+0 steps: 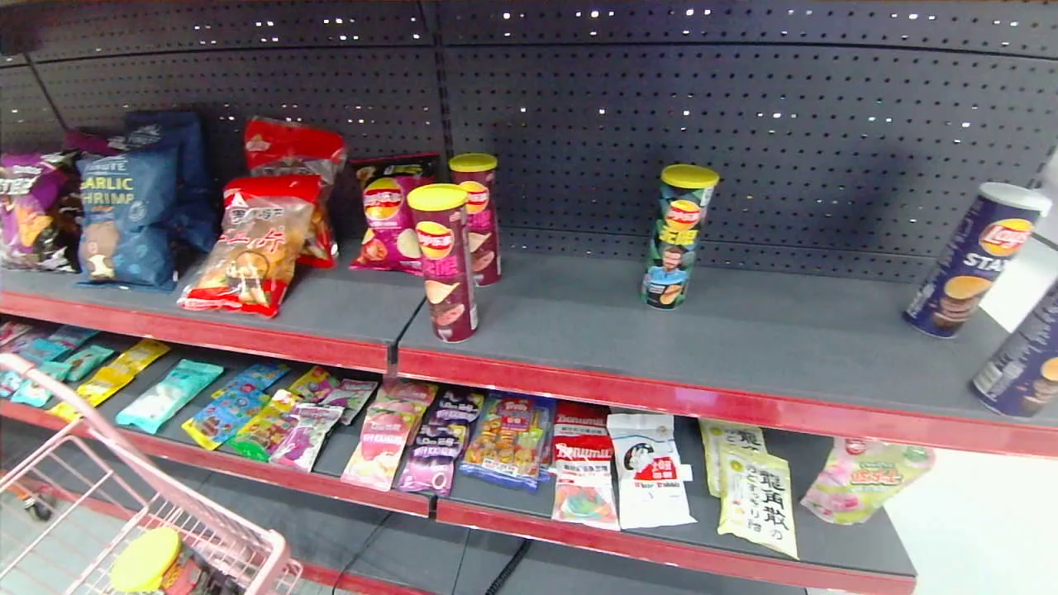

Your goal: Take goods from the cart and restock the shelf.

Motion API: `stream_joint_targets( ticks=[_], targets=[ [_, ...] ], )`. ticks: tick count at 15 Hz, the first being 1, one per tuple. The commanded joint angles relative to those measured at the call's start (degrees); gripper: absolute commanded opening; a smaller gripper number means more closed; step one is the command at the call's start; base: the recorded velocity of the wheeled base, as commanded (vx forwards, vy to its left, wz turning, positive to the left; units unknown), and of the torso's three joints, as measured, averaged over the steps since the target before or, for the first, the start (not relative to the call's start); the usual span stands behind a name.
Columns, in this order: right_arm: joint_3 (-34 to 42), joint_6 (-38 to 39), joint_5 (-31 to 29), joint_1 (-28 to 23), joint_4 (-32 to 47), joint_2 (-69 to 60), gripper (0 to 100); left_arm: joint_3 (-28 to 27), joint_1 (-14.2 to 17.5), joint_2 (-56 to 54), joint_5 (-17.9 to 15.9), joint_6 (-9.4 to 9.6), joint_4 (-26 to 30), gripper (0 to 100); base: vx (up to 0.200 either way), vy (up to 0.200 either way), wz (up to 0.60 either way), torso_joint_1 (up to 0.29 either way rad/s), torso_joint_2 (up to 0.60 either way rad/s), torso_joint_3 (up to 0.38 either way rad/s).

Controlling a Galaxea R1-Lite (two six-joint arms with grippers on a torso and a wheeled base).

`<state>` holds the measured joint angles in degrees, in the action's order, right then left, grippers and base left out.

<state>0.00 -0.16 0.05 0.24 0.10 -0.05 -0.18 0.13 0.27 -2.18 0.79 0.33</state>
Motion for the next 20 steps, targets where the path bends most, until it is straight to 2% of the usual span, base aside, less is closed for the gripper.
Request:
stream_joint_targets(
  ticks=[1,4,10,20],
  targets=[
    [0.00,-0.02,0.04,0.02,-0.01,0.05,100,0.01,0.04,0.00,-0.02,0.00,0.02,100,0.000,0.000,0.60,0.007,0.00,0.002],
    [0.00,-0.02,0.04,0.02,-0.01,0.05,100,0.01,0.04,0.00,-0.02,0.00,0.02,100,0.000,0.000,0.60,0.001,0.00,0.002],
    [0.00,0.16,0.04,0.02,-0.01,0.05,100,0.01,0.04,0.00,-0.02,-0.09,0.02,100,0.000,0.000,0.00,-0.009,0.01,0.010],
    [0.00,0.16,0.04,0.02,-0.01,0.05,100,0.01,0.04,0.00,-0.02,-0.09,0.02,100,0.000,0.000,0.00,-0.146,0.35,0.202]
  ],
)
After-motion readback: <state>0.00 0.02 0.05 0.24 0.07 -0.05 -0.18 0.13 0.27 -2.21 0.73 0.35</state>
